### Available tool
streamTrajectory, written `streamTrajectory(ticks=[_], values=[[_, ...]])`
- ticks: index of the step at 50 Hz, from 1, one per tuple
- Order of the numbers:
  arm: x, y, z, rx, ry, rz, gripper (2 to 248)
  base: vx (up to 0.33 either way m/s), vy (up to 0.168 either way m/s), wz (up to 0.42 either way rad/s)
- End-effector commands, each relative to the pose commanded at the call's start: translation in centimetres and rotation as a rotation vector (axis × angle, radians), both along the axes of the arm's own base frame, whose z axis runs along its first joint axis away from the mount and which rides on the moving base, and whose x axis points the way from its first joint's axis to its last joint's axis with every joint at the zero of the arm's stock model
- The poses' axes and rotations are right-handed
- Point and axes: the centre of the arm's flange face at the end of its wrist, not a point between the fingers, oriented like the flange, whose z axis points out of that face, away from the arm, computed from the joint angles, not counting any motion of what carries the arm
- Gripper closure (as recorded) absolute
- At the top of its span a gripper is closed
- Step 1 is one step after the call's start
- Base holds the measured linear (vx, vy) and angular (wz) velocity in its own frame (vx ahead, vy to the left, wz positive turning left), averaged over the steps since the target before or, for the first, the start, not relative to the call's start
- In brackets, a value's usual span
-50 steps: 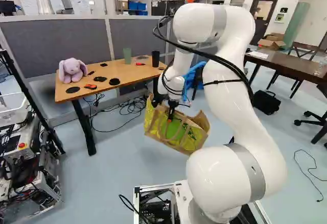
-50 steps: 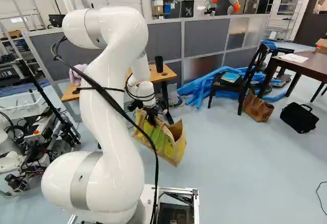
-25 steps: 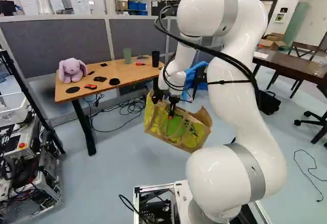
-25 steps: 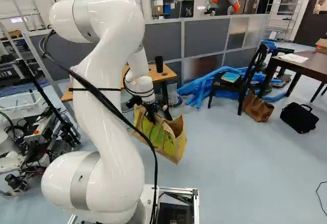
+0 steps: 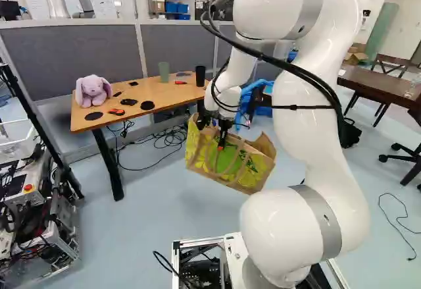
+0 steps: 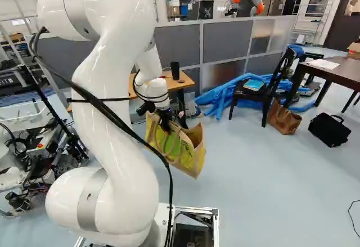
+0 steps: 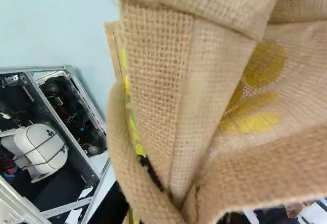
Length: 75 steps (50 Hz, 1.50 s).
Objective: Pick up the bag on the ground and place it on the table
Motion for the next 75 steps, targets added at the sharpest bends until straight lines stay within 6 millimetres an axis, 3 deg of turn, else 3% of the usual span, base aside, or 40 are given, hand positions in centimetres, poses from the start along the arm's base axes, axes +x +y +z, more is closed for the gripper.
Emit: streamTrajectory(ticks=[75], values=[[-3.0, -0.7, 11.0, -0.058, 0.045, 0.081, 217, 0.0, 0.0, 0.0]])
